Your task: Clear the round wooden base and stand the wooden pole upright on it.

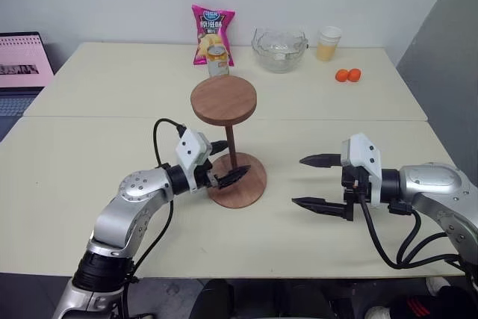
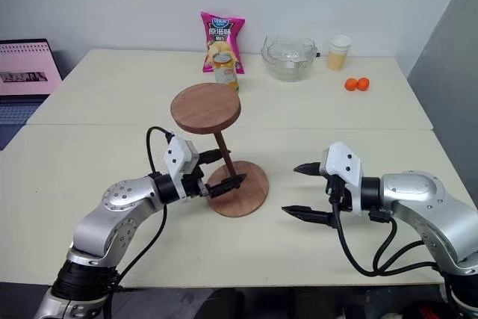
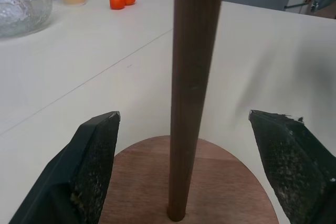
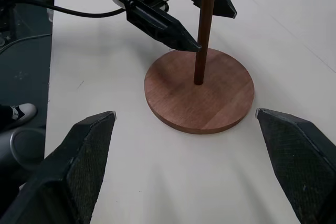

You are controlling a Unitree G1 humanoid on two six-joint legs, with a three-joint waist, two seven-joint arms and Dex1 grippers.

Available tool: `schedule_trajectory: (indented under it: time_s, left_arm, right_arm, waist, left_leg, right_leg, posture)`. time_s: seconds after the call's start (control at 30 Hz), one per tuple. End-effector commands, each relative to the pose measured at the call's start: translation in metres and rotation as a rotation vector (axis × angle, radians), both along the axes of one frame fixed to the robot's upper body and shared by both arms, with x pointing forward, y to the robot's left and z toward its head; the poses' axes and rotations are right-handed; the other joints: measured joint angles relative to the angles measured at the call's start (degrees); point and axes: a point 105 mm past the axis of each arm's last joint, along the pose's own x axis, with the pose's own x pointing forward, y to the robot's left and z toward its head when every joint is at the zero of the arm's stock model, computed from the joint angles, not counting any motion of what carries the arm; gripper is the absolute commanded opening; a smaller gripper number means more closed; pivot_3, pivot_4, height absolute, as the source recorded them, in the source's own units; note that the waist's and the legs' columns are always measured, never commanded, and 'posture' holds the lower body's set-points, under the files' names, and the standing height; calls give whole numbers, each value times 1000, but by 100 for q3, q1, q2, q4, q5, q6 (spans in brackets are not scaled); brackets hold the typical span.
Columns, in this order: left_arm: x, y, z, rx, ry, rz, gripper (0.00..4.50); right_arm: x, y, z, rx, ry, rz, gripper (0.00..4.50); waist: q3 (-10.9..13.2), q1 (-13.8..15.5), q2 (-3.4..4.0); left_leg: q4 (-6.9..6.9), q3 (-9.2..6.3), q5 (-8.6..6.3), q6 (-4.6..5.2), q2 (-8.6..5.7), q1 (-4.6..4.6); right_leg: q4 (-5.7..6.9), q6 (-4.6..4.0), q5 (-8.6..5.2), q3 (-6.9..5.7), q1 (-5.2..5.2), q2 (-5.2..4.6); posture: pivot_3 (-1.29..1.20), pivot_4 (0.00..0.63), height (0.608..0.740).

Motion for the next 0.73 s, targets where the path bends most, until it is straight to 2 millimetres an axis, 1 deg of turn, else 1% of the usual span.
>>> schedule_trajectory:
  time_s: [0.03, 0.13, 0.3, 0.4, 0.5, 0.57, 0.63, 0.73]
  left_arm:
    - [-10, 21, 17, 61, -67, 14, 4079]
    - [-13, 36, 18, 115, -54, 49, 4079]
    - [-21, 68, 22, 237, -51, 138, 4079]
    - [-32, 93, 28, 268, -30, 191, 4079]
    - [-40, 109, 29, 280, -8, 227, 4079]
    - [-45, 125, 33, 274, -5, 294, 4079]
    - [-48, 132, 35, 265, 5, 327, 4079]
    - [-53, 135, 32, 263, 20, 331, 4079]
  right_arm:
    - [0, -2, 8, -1, -45, 10, 4500]
    - [1, -3, 9, -2, -54, 9, 4500]
    - [7, -8, 11, -1, -91, 9, 4500]
    - [10, -13, 13, -3, -118, 28, 4500]
    - [12, -17, 15, -1, -152, 45, 4500]
    - [12, -21, 17, -7, -145, 67, 4500]
    - [13, -23, 18, -10, -145, 77, 4500]
    - [15, -23, 19, -12, -148, 88, 4500]
  waist:
    - [8, -28, 1]
    - [16, -28, 5]
    - [33, -28, -1]
    - [38, -39, 0]
    - [43, -34, 5]
    - [46, -32, 7]
    - [48, -30, 8]
    - [49, -29, 8]
  left_leg:
    - [-2, 0, 0, 0, 1, 1]
    - [-4, 1, 0, 0, 2, 2]
    - [-3, 3, 0, 0, 2, 1]
    - [-4, 2, 0, 0, 2, 0]
    - [-6, 3, -1, 0, 4, 0]
    - [-5, 3, -1, 0, 4, 1]
    - [-5, 4, -1, 1, 4, 0]
    - [-5, 3, -1, 2, 4, 0]
  right_leg:
    - [0, 0, 0, 1, 0, 0]
    - [2, -1, 0, 2, -4, 1]
    - [0, 0, -1, 3, -4, 0]
    - [-1, -1, 0, 3, -4, 0]
    - [0, -2, -1, 3, -9, 0]
    - [0, -2, -1, 3, -8, -1]
    - [0, -2, -1, 3, -8, -2]
    - [0, -4, -1, 3, -8, -2]
  posture:
    - [0, 150, 740]
    - [0, 150, 740]
    - [0, 150, 740]
    - [0, 150, 740]
    - [0, 150, 740]
    - [0, 150, 740]
    - [0, 150, 740]
    - [0, 150, 740]
